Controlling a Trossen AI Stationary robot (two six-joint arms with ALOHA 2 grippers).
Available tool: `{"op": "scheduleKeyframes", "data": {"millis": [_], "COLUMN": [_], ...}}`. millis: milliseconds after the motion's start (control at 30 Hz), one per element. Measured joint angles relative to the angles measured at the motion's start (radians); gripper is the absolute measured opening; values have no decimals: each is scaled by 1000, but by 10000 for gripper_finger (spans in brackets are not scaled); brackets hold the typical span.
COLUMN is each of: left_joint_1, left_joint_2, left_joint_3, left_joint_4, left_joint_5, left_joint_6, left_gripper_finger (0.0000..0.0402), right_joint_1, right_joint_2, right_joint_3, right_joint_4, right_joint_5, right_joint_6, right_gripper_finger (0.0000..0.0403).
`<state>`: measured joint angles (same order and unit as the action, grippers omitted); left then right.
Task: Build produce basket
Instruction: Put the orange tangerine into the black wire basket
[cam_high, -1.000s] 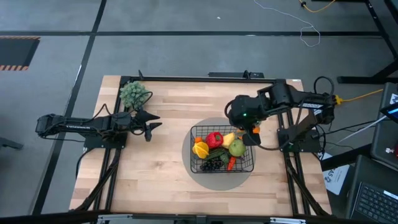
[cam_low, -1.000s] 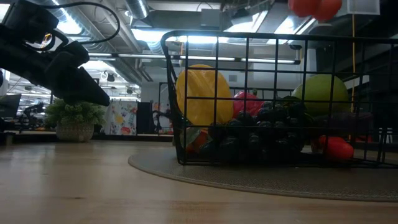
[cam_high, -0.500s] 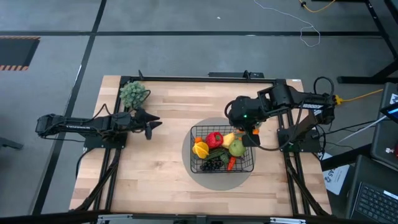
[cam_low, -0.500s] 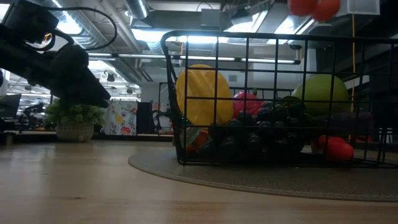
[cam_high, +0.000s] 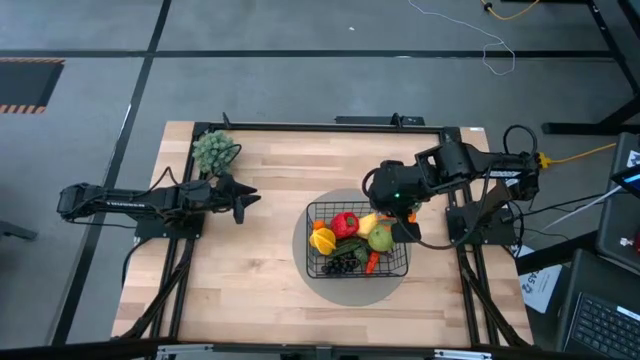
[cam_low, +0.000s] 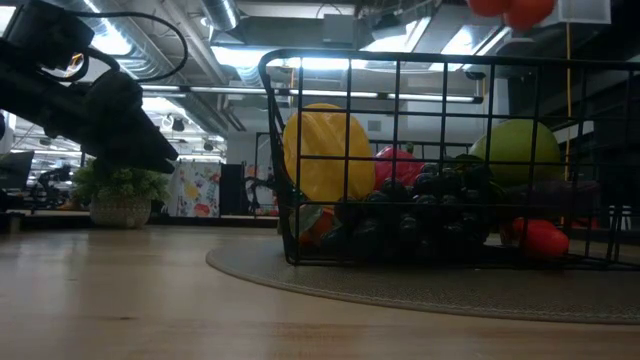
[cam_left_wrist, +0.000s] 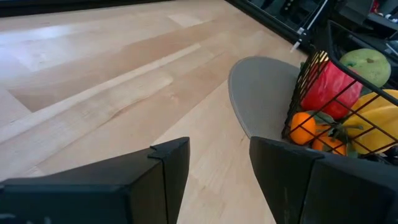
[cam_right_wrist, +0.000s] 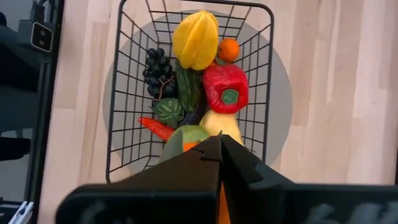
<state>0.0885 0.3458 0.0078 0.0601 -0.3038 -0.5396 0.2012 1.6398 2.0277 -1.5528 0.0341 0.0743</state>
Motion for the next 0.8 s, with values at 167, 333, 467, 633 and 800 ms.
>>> {"op": "scheduleKeyframes", "data": {"millis": [167,333,467,633,800], "left_joint_1": [0,0,-21,-21,-21], "left_joint_2": [0,0,-1,-57,-128], "left_joint_3": [0,0,0,0,0], "left_joint_4": [0,1,84,145,132], "left_joint_5": [0,23,285,278,237], "left_joint_6": [0,29,331,385,376], "left_gripper_finger": [157,157,157,157,157], "right_joint_1": [13,13,13,13,13], "right_joint_2": [0,0,0,0,0], "right_joint_3": [0,0,0,0,0], "right_joint_4": [13,61,61,60,55], "right_joint_5": [1,25,25,25,25], "right_joint_6": [-19,-53,-52,-13,-3], "right_gripper_finger": [0,0,0,0,0]}}
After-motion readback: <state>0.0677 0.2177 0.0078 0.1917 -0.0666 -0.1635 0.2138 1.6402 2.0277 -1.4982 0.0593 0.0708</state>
